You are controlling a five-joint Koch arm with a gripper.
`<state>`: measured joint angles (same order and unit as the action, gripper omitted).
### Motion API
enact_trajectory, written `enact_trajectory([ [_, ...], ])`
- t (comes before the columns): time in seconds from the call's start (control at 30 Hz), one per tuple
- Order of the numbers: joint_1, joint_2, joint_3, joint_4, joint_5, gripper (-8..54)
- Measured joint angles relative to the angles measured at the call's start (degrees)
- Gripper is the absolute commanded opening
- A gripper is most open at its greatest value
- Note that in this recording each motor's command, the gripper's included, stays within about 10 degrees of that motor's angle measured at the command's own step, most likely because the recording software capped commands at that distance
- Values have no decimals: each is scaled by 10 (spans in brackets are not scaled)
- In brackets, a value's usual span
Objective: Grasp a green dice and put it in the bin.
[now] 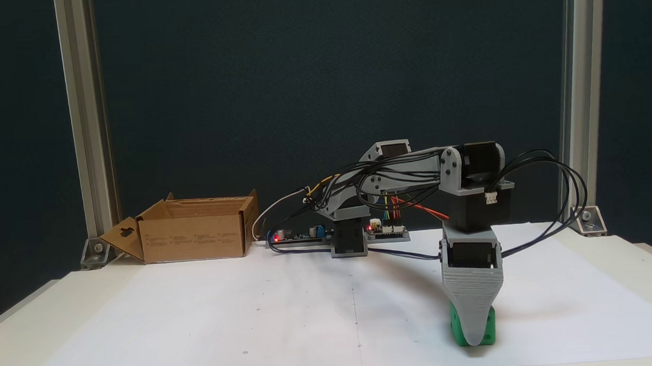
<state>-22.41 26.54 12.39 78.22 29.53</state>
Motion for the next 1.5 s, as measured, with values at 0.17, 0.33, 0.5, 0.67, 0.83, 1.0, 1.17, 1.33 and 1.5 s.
enact_trajectory([
  [0.17,3,-7,0,-17,0,414],
  [0.33,4,-7,0,-18,-1,354],
  [0.5,3,-7,0,-18,-1,341],
  [0.67,2,-7,0,-17,-1,247],
  [0.83,4,-7,0,-17,-1,118],
  [1.0,4,-7,0,-17,-1,118],
  [1.17,6,-7,0,-16,-1,118],
  [1.33,12,-6,0,-7,-1,118],
  [1.5,13,64,68,-5,-1,118],
])
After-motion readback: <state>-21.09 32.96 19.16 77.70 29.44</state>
